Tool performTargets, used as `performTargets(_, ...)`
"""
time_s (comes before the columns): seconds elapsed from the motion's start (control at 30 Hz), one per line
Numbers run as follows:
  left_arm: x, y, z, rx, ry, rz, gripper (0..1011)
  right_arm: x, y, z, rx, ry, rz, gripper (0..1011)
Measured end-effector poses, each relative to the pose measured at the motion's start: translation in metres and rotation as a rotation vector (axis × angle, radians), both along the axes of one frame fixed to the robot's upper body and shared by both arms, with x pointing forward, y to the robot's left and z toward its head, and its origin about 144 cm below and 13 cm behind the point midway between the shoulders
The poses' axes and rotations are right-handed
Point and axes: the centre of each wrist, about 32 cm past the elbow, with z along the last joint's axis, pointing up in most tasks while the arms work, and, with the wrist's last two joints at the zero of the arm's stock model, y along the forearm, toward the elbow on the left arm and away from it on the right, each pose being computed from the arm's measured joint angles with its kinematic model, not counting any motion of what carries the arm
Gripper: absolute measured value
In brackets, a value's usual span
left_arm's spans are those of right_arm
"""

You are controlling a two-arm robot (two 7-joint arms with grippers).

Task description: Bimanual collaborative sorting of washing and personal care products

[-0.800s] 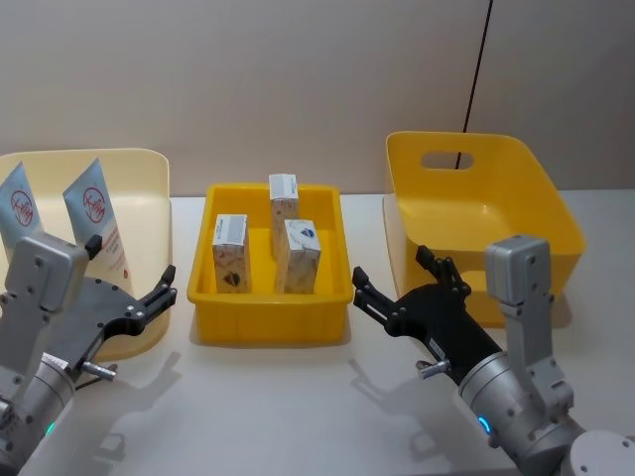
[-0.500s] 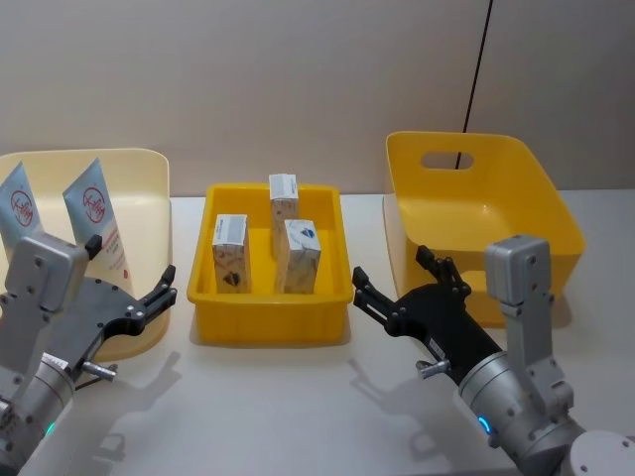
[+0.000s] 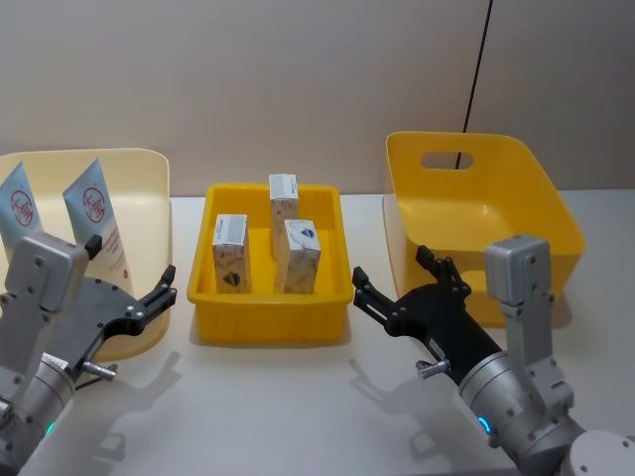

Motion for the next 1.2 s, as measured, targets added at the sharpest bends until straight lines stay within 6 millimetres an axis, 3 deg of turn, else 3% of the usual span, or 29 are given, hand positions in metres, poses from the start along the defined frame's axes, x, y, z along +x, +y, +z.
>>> performTargets(1.2, 0.0, 0.0, 0.0, 0.0, 0.0, 0.0, 1004, 0.0, 0.0, 0.0, 0.0, 0.0, 0.0, 1001)
